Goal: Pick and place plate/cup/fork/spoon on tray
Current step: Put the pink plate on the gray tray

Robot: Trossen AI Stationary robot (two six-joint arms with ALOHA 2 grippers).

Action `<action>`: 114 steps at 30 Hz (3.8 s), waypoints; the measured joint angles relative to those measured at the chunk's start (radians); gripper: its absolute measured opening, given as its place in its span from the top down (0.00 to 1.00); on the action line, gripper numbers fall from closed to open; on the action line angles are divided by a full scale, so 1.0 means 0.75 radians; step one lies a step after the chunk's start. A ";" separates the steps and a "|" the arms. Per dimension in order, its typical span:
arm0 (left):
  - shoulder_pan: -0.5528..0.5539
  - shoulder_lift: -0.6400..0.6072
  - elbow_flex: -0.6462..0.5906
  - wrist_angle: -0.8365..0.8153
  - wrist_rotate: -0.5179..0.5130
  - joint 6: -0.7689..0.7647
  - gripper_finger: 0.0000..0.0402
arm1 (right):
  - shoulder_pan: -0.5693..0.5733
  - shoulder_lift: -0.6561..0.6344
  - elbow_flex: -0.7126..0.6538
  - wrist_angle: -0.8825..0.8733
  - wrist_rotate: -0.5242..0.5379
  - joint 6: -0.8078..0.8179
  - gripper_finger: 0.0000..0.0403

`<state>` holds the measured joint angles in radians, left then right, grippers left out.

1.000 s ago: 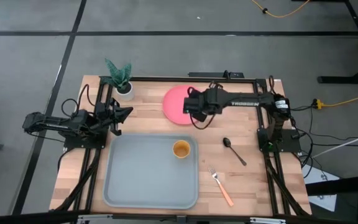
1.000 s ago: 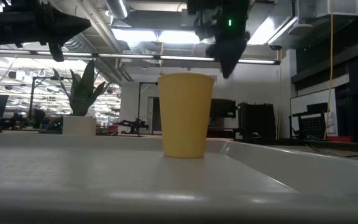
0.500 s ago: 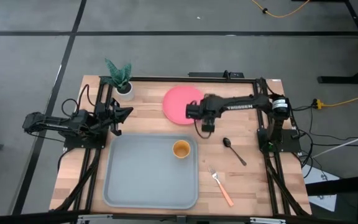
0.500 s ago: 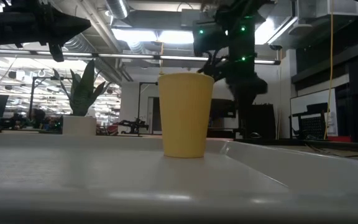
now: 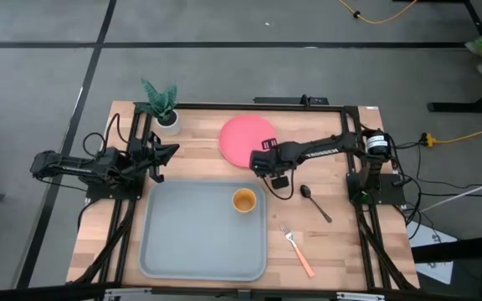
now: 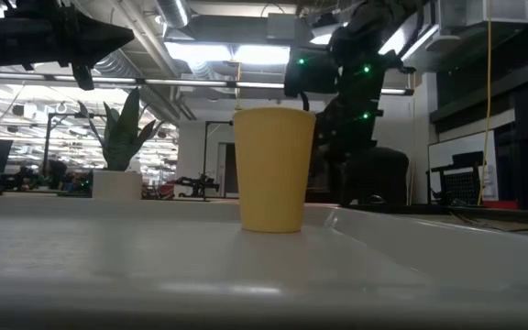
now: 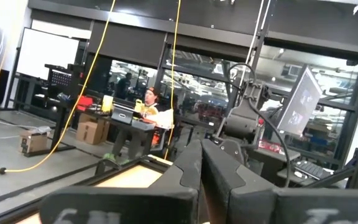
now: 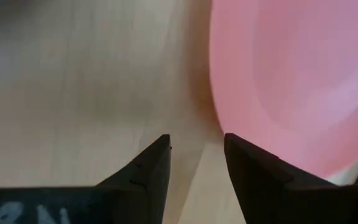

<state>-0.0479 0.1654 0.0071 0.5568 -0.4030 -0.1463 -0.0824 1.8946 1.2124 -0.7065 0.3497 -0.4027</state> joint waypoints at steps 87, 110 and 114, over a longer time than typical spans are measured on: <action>0.000 0.000 0.000 0.013 -0.005 0.000 1.00 | 0.604 0.053 1.061 -0.384 0.746 0.681 1.00; 0.000 -0.126 0.607 -1.045 0.072 0.035 1.00 | 0.912 0.286 1.058 0.305 0.433 0.560 1.00; 0.000 -0.126 0.641 -1.101 0.071 0.024 1.00 | 0.912 0.357 1.058 0.335 0.402 0.576 1.00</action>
<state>-0.0479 0.0708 0.4876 -0.2687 -0.3499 -0.1287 0.6014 2.1626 2.0060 -0.4551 0.6512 0.0290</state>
